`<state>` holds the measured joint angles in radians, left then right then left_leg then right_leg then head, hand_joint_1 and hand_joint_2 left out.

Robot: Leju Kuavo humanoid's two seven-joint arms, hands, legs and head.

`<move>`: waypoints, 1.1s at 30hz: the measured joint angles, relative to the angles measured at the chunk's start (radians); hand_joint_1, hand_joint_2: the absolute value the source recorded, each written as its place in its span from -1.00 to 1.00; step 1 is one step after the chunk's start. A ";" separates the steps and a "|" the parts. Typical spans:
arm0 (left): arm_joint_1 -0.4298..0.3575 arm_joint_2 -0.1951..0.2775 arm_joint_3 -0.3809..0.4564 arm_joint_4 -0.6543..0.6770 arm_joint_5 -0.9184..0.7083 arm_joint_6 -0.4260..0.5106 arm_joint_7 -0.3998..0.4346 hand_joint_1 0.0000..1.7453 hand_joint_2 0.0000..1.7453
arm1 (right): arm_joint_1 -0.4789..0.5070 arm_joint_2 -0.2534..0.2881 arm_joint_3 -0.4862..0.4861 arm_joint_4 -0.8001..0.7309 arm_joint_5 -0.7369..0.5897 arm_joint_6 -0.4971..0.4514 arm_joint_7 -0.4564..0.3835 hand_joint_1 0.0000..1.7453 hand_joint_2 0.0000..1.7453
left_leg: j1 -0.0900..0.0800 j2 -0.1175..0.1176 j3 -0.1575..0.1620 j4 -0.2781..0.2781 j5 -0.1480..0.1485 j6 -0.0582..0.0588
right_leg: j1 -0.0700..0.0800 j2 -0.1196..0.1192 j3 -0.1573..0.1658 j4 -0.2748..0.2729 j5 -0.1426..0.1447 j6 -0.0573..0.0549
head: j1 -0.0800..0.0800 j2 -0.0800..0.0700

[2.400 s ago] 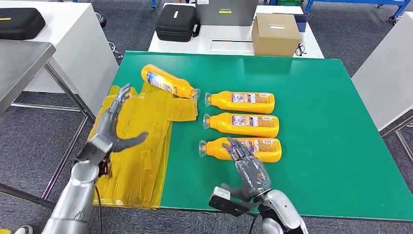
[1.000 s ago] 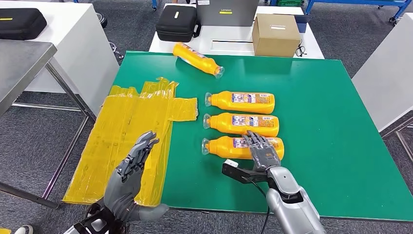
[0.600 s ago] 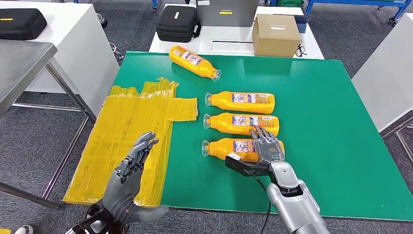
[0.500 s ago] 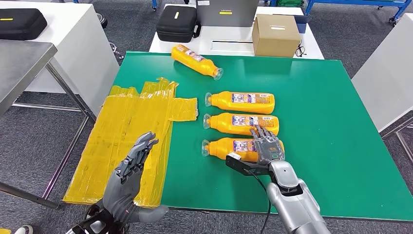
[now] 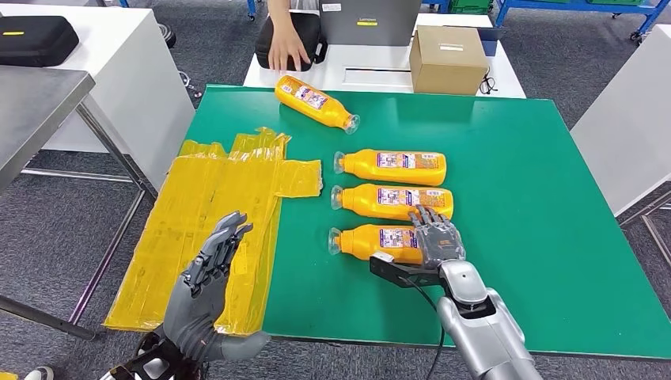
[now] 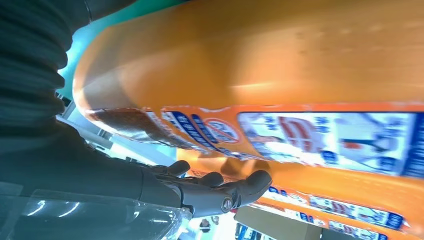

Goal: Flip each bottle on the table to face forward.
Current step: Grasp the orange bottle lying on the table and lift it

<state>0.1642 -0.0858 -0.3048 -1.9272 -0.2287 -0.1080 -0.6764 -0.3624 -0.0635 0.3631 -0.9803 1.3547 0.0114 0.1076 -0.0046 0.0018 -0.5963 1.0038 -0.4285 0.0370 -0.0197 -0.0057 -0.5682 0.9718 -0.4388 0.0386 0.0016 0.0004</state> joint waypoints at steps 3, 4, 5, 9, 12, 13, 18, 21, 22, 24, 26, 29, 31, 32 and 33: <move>0.000 0.000 0.000 0.000 0.003 0.000 0.000 -1.00 1.00 | 0.008 -0.010 0.000 -0.015 -0.001 0.021 0.000 -0.82 1.00 | 0.000 0.000 0.001 0.000 0.000 0.000 | 0.000 0.000 0.000 0.000 0.000 0.000 | 0.000 0.000; 0.000 0.000 0.000 0.000 0.005 0.000 0.000 -1.00 1.00 | 0.011 -0.013 0.000 -0.020 -0.002 0.032 0.000 -0.66 1.00 | 0.000 0.000 0.001 0.000 0.000 0.000 | 0.000 0.000 0.001 0.000 0.000 0.000 | 0.000 0.000; 0.000 0.000 0.001 0.000 0.006 0.000 0.000 -1.00 1.00 | 0.014 -0.017 0.001 -0.025 -0.002 0.044 -0.001 -0.50 1.00 | 0.000 0.000 0.002 0.000 0.000 0.000 | 0.000 0.000 0.001 0.000 0.000 0.000 | 0.000 0.000; 0.000 0.000 0.004 0.000 0.008 0.000 0.000 -1.00 1.00 | 0.026 -0.029 0.005 -0.033 -0.006 0.067 -0.013 -0.36 1.00 | 0.000 0.000 0.005 0.000 -0.001 0.000 | 0.000 0.000 0.003 0.000 -0.001 0.000 | 0.000 0.000; 0.000 0.000 0.006 0.000 0.008 0.000 0.000 -1.00 1.00 | 0.030 -0.037 0.006 -0.034 -0.006 0.068 -0.015 0.26 1.00 | 0.000 0.000 0.008 0.000 -0.003 0.000 | 0.000 0.000 -0.001 -0.001 -0.003 0.001 | 0.000 0.000; 0.000 0.000 0.006 0.000 0.008 0.000 0.000 -1.00 1.00 | 0.031 -0.039 0.007 -0.034 -0.006 0.068 -0.015 0.60 1.00 | 0.000 0.000 0.009 -0.001 -0.003 0.000 | 0.000 0.000 -0.001 -0.001 -0.003 0.001 | 0.000 0.000; 0.005 0.000 0.010 -0.004 0.002 0.002 0.000 -1.00 1.00 | 0.029 -0.050 0.012 -0.035 -0.008 0.069 -0.028 1.00 1.00 | 0.000 0.000 0.010 0.000 -0.003 0.000 | 0.000 0.000 0.002 -0.001 -0.003 0.002 | 0.000 0.000; 0.011 0.000 0.016 -0.011 -0.007 0.009 0.000 -1.00 1.00 | 0.017 -0.055 0.021 -0.027 -0.016 0.073 -0.041 0.98 1.00 | 0.000 0.000 0.010 0.000 -0.003 0.001 | 0.000 0.000 0.010 0.000 -0.002 0.002 | 0.000 0.000; 0.013 0.000 0.017 -0.014 -0.011 0.014 0.000 -1.00 1.00 | 0.011 -0.055 0.025 -0.021 -0.017 0.075 -0.044 0.97 1.00 | 0.000 0.000 0.010 0.000 -0.002 0.001 | 0.000 0.000 0.010 0.000 -0.002 0.002 | 0.000 0.000; 0.016 0.000 0.020 -0.019 -0.018 0.022 0.000 -1.00 1.00 | -0.003 -0.053 0.031 -0.005 -0.019 0.075 -0.050 0.98 1.00 | 0.000 0.001 0.010 0.000 -0.003 0.000 | 0.000 0.001 0.010 0.000 -0.002 0.002 | 0.000 0.000; 0.018 0.000 0.022 -0.025 -0.026 0.031 0.000 -1.00 1.00 | -0.015 -0.050 0.035 0.010 -0.020 0.070 -0.054 1.00 1.00 | 0.000 0.001 0.011 0.000 -0.003 0.000 | 0.000 0.001 0.010 0.000 -0.002 0.002 | 0.000 0.000; 0.026 0.000 0.029 -0.036 -0.034 0.042 0.000 -1.00 1.00 | -0.022 -0.046 0.042 0.022 -0.033 0.047 -0.068 1.00 1.00 | 0.000 0.001 0.011 0.000 -0.003 0.000 | 0.000 0.001 0.010 0.000 -0.002 0.002 | 0.000 0.000; 0.033 0.000 0.035 -0.042 -0.037 0.049 0.000 -1.00 1.00 | -0.019 -0.045 0.043 0.022 -0.071 0.019 -0.094 1.00 1.00 | 0.000 0.001 0.011 0.000 -0.003 0.000 | 0.000 0.001 0.010 0.000 -0.001 0.001 | 0.000 0.000; 0.038 0.000 0.038 -0.045 -0.038 0.051 0.000 -1.00 1.00 | -0.016 -0.044 0.041 0.018 -0.100 0.005 -0.113 1.00 1.00 | 0.000 0.001 0.010 0.000 -0.002 0.000 | 0.001 0.001 0.010 0.000 -0.001 0.001 | 0.000 0.000; 0.044 0.000 0.041 -0.047 -0.038 0.052 0.000 -1.00 1.00 | -0.009 -0.043 0.036 0.011 -0.137 -0.006 -0.136 1.00 1.00 | 0.000 0.001 0.010 0.000 -0.002 0.000 | 0.001 0.001 0.010 0.000 -0.001 0.001 | 0.000 0.000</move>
<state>0.2081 -0.0855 -0.2638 -1.9747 -0.2670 -0.0561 -0.6764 -0.3719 -0.1067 0.3993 -0.9692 1.2180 0.0051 -0.0283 -0.0044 0.0026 -0.5866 1.0034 -0.4306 0.0371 -0.0191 -0.0043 -0.5587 0.9715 -0.4394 0.0394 0.0017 0.0004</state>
